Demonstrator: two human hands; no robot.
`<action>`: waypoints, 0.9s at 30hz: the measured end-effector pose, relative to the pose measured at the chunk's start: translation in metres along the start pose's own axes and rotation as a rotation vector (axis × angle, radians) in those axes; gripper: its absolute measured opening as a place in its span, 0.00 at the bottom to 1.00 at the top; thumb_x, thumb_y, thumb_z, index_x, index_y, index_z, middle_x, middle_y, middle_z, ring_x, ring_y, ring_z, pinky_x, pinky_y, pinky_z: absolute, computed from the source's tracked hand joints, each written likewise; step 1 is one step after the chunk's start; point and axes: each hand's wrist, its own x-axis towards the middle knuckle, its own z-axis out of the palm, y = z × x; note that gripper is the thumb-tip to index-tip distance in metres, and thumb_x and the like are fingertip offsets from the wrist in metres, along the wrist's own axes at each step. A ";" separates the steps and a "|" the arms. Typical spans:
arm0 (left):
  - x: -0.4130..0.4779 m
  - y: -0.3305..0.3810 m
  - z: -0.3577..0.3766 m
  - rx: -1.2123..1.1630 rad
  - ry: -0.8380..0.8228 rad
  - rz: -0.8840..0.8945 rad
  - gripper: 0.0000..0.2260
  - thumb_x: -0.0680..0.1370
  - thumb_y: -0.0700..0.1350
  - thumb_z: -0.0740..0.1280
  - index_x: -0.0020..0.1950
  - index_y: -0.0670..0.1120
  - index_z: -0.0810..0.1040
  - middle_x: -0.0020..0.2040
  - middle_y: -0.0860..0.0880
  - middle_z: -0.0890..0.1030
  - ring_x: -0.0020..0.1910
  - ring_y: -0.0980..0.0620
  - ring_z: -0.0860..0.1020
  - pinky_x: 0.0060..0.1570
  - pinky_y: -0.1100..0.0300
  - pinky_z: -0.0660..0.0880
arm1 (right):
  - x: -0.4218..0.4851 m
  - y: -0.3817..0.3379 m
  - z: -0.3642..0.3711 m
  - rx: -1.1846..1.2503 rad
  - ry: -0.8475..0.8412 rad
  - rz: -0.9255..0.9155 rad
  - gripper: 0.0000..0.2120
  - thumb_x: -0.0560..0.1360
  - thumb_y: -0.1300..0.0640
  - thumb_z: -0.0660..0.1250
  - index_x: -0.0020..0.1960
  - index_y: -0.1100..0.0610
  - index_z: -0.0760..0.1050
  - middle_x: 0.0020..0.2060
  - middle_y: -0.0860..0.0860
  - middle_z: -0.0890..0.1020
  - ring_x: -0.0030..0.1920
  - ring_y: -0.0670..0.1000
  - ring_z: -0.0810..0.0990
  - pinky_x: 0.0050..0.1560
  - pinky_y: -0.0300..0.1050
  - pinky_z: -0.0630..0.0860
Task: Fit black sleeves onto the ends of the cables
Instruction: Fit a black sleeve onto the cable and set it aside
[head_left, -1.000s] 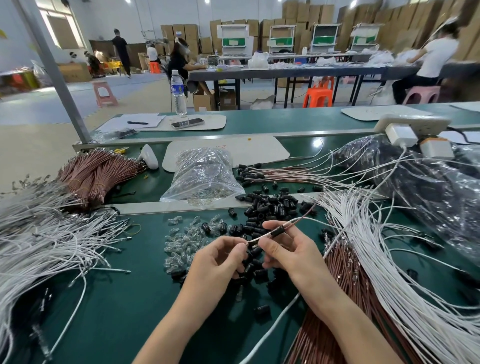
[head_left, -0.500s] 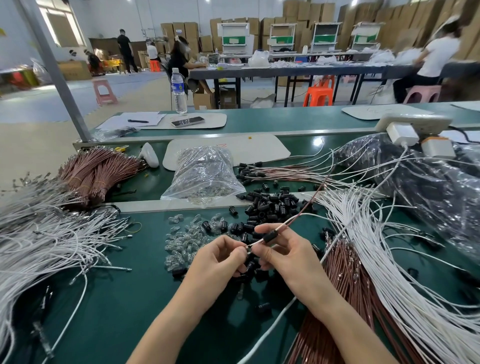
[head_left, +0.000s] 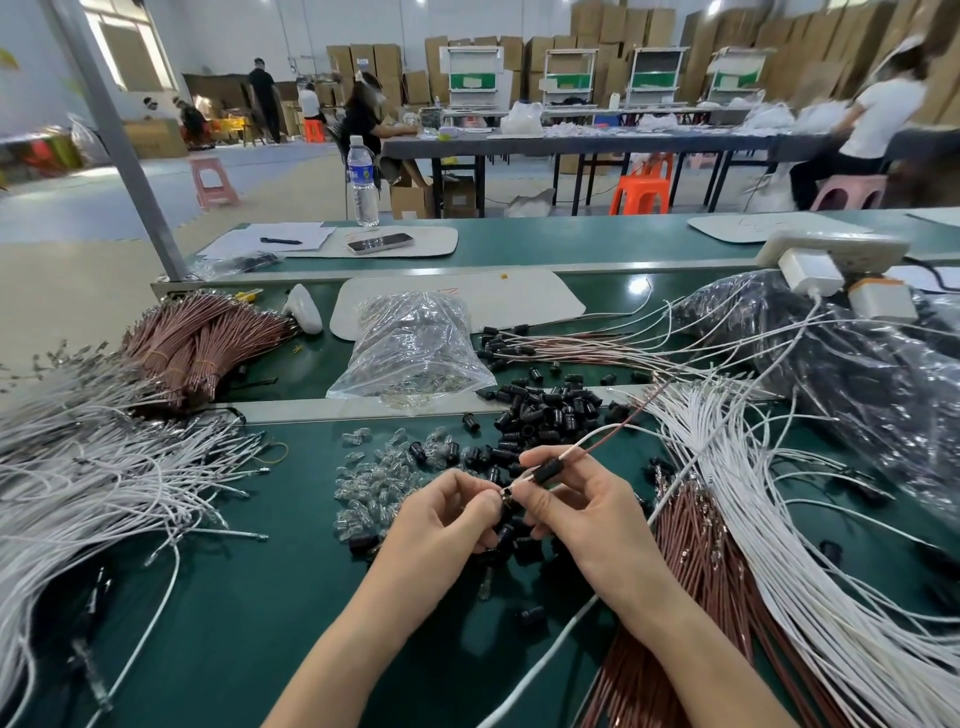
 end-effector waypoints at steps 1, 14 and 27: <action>0.000 0.000 0.000 -0.013 -0.003 0.002 0.05 0.81 0.44 0.68 0.46 0.46 0.81 0.37 0.52 0.82 0.38 0.55 0.80 0.41 0.65 0.77 | 0.000 0.000 0.000 -0.002 0.003 -0.003 0.12 0.75 0.59 0.76 0.50 0.42 0.82 0.39 0.48 0.85 0.37 0.45 0.82 0.39 0.38 0.79; -0.001 -0.002 0.001 0.044 -0.002 0.044 0.06 0.80 0.45 0.70 0.43 0.50 0.82 0.34 0.51 0.82 0.35 0.57 0.78 0.40 0.66 0.76 | -0.002 -0.003 -0.001 0.006 0.018 0.014 0.13 0.73 0.59 0.76 0.48 0.41 0.82 0.33 0.48 0.83 0.33 0.45 0.80 0.39 0.35 0.77; -0.003 0.001 0.008 0.166 0.083 0.203 0.02 0.78 0.53 0.70 0.48 0.61 0.82 0.37 0.55 0.84 0.36 0.58 0.79 0.40 0.65 0.76 | -0.001 -0.001 -0.001 0.036 -0.047 0.089 0.09 0.70 0.44 0.75 0.49 0.45 0.86 0.43 0.50 0.88 0.43 0.46 0.85 0.42 0.39 0.81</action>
